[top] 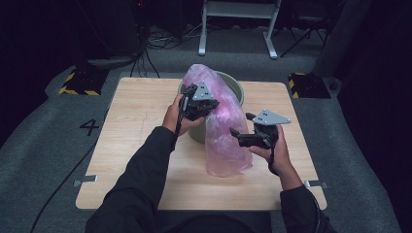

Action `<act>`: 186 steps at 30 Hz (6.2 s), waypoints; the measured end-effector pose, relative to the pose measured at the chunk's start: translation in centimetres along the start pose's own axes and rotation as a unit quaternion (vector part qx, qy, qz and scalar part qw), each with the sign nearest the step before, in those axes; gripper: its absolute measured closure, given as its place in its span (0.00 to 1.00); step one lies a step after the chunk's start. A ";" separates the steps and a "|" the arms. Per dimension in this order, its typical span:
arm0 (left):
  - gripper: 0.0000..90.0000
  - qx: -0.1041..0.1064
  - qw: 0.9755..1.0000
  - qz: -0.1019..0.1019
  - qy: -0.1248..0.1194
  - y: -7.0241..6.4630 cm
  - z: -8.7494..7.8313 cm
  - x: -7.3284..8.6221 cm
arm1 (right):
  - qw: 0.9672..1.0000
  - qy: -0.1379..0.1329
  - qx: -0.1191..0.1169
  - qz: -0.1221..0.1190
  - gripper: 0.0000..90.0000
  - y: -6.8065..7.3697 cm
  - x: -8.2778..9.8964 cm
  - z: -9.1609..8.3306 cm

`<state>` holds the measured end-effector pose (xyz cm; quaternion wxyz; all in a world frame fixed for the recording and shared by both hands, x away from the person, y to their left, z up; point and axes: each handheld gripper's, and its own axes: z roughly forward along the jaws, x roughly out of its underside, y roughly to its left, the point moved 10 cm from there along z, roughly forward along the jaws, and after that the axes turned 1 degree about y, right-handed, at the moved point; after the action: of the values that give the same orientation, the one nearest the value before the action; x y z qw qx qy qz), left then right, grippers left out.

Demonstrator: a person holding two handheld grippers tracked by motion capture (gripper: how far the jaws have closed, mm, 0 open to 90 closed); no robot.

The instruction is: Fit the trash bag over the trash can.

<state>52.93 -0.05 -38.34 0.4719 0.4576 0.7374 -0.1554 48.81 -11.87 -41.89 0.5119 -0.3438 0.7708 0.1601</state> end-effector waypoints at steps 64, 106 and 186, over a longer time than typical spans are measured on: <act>0.39 0.007 0.998 -0.020 -0.059 -1.6 -4.4 -0.3 | 0.995 -0.001 -0.095 -0.031 0.94 0.0 -1.9 -0.6; 0.65 -0.076 0.996 -0.047 -0.003 3.5 -2.4 1.2 | 0.997 -0.005 -0.079 -0.026 1.00 -1.1 -2.5 -0.7; 0.91 -0.103 0.993 -0.055 0.009 2.8 -3.0 -0.1 | 0.974 -0.093 -0.110 -0.176 0.70 6.9 -5.1 -2.6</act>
<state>53.56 3.39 -36.15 0.5006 0.3664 0.7779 -0.1002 43.47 -6.59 -36.89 0.5606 -0.5119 0.6247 0.1830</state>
